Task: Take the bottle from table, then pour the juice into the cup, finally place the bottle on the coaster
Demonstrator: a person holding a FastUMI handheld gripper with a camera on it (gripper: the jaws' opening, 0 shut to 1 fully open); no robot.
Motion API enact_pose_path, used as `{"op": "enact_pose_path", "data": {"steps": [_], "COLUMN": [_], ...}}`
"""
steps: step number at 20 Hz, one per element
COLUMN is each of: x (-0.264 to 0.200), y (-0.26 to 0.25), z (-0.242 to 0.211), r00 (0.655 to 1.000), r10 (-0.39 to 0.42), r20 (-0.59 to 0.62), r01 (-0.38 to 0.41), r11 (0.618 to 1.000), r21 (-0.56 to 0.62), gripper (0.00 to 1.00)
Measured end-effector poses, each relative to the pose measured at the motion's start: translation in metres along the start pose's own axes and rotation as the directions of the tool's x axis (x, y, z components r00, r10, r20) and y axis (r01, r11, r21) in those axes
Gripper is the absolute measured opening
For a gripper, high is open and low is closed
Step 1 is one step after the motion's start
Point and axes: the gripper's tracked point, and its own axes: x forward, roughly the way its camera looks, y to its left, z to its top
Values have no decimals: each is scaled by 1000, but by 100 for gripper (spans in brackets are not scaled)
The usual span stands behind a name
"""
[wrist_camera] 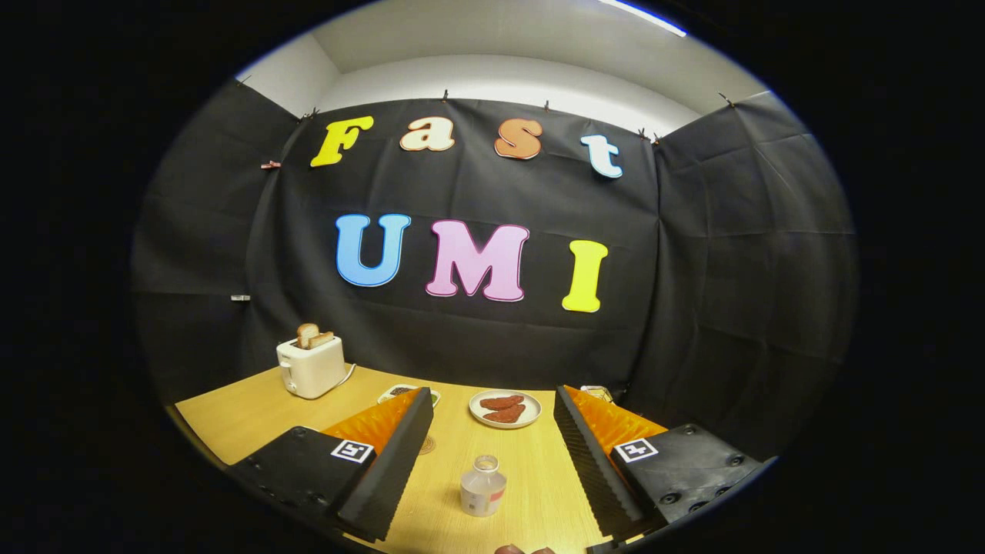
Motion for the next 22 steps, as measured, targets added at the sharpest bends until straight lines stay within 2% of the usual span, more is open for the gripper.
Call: {"op": "enact_pose_path", "data": {"steps": [4, 11, 17, 22], "x": [0, 16, 37, 51], "y": [3, -6, -8, -7], "z": [-4, -47, -75, -103], "r00": [1000, 998, 997, 991], "r10": [10, -48, -22, 16], "r20": [6, -47, -80, -129], "r01": [-10, 48, 21, -11], "r11": [1000, 999, 1000, 999], "r21": [-9, 7, -14, 39], "gripper": [97, 97, 97, 97]}}
